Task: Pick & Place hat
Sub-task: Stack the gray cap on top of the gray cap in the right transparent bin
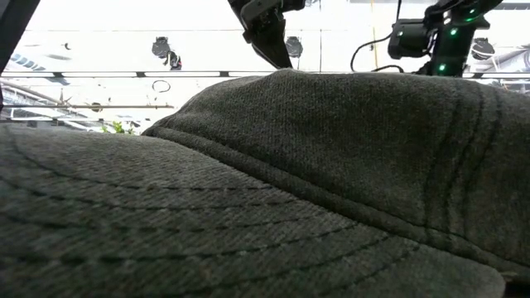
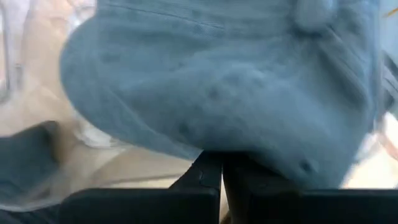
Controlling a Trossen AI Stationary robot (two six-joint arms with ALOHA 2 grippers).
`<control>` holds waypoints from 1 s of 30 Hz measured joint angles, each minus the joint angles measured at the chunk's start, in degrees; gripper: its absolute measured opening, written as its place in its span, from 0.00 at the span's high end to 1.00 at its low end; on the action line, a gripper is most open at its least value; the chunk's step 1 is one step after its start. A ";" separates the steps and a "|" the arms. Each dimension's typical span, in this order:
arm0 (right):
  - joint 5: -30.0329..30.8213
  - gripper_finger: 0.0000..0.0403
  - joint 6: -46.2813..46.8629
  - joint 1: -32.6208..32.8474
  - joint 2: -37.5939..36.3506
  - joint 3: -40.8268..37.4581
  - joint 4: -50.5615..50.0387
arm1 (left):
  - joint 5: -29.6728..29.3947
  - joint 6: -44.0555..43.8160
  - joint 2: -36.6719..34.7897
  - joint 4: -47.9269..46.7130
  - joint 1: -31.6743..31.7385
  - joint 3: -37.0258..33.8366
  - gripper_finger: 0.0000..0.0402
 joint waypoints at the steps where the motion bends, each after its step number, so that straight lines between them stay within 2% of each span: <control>1: -0.18 1.00 -0.44 -0.35 0.97 0.01 0.48 | -0.01 -0.35 0.00 0.00 0.00 0.00 0.78; 11: 0.02 1.00 -1.89 -2.83 11.69 0.01 3.56 | 0.04 -0.95 0.00 -0.35 -0.11 0.00 0.78; 16: 0.14 1.00 -2.77 -2.81 13.79 0.01 3.56 | 0.07 -0.94 0.00 -0.37 -0.11 0.00 0.78; 20: -0.03 1.00 -2.94 -2.03 11.23 0.01 3.45 | 0.09 -0.78 0.00 -0.37 -0.11 0.00 0.78; 28: -0.55 1.00 -2.75 -0.08 -1.28 0.01 3.68 | 0.16 -1.88 0.00 -0.37 -0.11 0.00 0.78; 30: -2.63 1.00 -2.70 0.79 -4.45 0.01 4.80 | 0.23 -3.66 0.00 -0.35 -0.11 0.00 0.78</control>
